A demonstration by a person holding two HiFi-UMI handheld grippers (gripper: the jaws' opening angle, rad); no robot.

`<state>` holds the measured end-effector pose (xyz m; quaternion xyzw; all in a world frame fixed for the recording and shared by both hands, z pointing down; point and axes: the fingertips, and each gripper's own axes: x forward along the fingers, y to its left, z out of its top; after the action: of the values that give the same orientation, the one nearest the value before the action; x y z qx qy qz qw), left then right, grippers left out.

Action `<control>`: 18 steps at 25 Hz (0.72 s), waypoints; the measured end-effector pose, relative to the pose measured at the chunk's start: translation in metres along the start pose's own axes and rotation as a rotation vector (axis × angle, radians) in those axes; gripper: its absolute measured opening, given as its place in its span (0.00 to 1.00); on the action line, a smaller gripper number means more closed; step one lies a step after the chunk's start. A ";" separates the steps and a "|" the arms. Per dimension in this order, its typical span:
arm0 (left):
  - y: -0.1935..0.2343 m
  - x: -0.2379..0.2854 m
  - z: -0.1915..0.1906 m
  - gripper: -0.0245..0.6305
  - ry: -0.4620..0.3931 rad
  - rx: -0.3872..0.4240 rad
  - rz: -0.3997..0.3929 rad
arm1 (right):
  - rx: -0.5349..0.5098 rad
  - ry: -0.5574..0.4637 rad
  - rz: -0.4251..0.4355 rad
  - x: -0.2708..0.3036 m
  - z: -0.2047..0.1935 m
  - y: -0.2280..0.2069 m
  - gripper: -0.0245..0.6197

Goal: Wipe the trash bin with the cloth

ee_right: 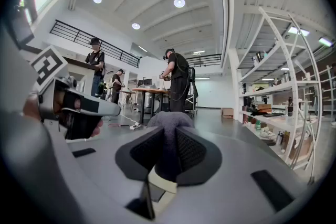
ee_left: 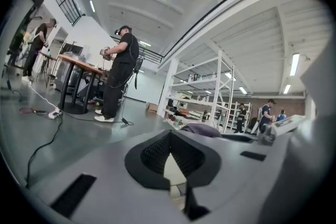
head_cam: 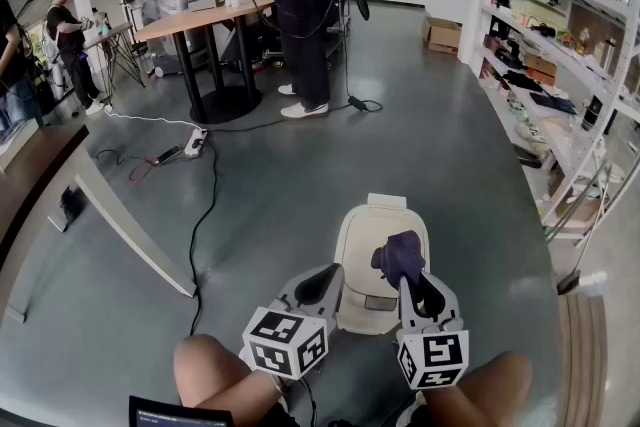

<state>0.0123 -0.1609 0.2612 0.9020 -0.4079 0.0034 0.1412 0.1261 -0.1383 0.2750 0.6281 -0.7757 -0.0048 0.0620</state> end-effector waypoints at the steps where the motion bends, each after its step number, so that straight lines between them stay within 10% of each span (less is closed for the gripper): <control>1: 0.003 0.000 0.003 0.04 0.013 0.004 0.003 | -0.011 0.013 0.006 0.004 0.002 0.000 0.15; 18: 0.072 0.076 0.054 0.04 0.106 0.141 0.145 | -0.028 0.327 0.081 0.126 -0.009 -0.035 0.15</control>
<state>0.0041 -0.2762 0.2364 0.8763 -0.4630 0.0898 0.0981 0.1352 -0.2680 0.2928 0.5879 -0.7796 0.0891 0.1964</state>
